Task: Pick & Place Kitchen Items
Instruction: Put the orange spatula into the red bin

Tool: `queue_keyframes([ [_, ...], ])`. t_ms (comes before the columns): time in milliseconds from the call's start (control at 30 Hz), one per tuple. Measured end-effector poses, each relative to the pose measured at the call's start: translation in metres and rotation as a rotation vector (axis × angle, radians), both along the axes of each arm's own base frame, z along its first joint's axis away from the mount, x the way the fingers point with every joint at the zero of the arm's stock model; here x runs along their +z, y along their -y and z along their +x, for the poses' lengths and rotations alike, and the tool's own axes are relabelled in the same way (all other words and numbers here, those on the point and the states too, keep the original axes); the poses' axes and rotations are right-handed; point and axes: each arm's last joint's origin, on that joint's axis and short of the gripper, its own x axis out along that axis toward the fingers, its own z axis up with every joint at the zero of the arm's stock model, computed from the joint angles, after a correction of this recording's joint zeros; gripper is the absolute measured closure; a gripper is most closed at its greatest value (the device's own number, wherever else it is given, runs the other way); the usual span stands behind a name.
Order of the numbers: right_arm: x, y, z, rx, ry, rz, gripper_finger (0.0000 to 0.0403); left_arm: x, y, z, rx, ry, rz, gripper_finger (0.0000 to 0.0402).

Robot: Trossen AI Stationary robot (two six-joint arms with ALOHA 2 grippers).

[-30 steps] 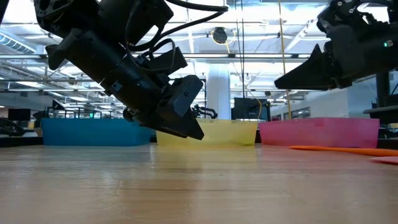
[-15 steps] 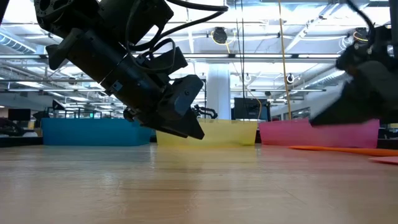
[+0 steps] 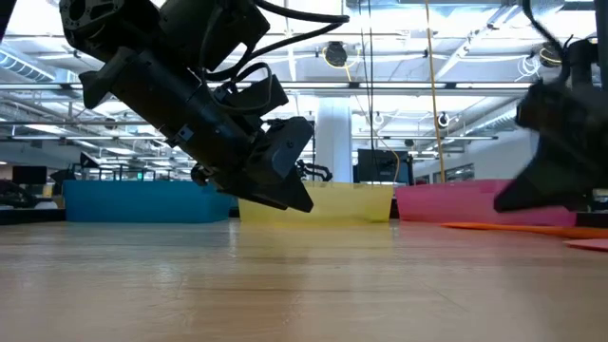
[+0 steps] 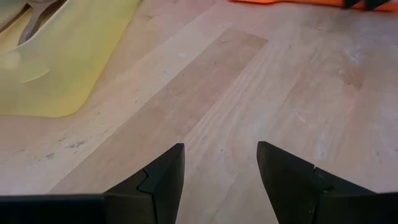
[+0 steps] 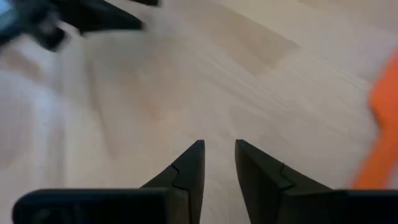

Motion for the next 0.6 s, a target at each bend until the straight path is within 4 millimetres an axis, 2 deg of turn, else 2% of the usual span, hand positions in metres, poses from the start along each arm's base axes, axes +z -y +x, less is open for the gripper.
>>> queue_keyframes([
  [200,0.021,-0.009,0.012,0.088,0.067,-0.071,0.0321,0.0,-0.001,0.0,0.001,-0.003,0.001,0.0195],
  [400,0.033,-0.014,0.019,0.164,0.161,-0.143,0.0321,0.0,0.0,0.0,0.001,-0.002,0.0,0.0195],
  [600,0.047,-0.018,0.024,0.252,0.265,-0.304,0.0321,0.0,0.0,0.0,-0.037,-0.022,0.021,0.0195],
])
